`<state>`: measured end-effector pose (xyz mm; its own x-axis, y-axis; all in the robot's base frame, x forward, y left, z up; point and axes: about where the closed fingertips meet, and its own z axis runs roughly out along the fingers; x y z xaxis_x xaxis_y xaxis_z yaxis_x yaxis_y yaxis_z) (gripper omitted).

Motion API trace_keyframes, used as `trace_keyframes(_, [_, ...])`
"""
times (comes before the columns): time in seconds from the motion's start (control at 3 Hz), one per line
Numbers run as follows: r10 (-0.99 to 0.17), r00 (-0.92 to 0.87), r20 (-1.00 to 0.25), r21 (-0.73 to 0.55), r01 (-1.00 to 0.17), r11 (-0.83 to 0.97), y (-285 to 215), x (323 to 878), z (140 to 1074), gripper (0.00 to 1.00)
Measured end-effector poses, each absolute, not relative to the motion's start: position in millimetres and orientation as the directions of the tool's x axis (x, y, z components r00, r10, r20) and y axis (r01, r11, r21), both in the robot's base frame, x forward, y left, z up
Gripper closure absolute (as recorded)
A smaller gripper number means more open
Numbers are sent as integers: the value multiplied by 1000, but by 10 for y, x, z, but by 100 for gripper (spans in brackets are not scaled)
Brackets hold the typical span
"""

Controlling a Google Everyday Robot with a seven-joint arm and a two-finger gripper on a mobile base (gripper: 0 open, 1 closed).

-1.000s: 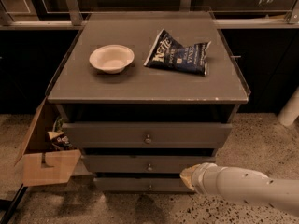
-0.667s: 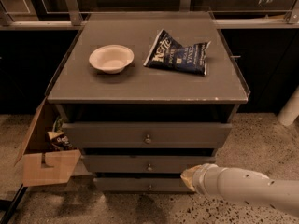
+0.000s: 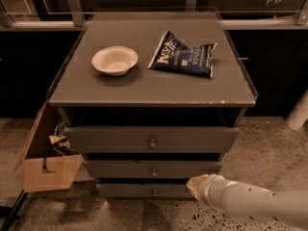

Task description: Open middle drawer

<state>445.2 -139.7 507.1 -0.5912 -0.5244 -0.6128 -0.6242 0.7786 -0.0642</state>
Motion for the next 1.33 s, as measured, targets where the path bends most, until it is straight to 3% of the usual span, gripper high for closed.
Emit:
trace_keyframes(0.67, [-494,-487,-720,-76,-652,754,-1282,4886,4926,100])
trace_keyframes(1.33, [-517,-459,-723,-28,-728,685,-1265,4970,4866,100])
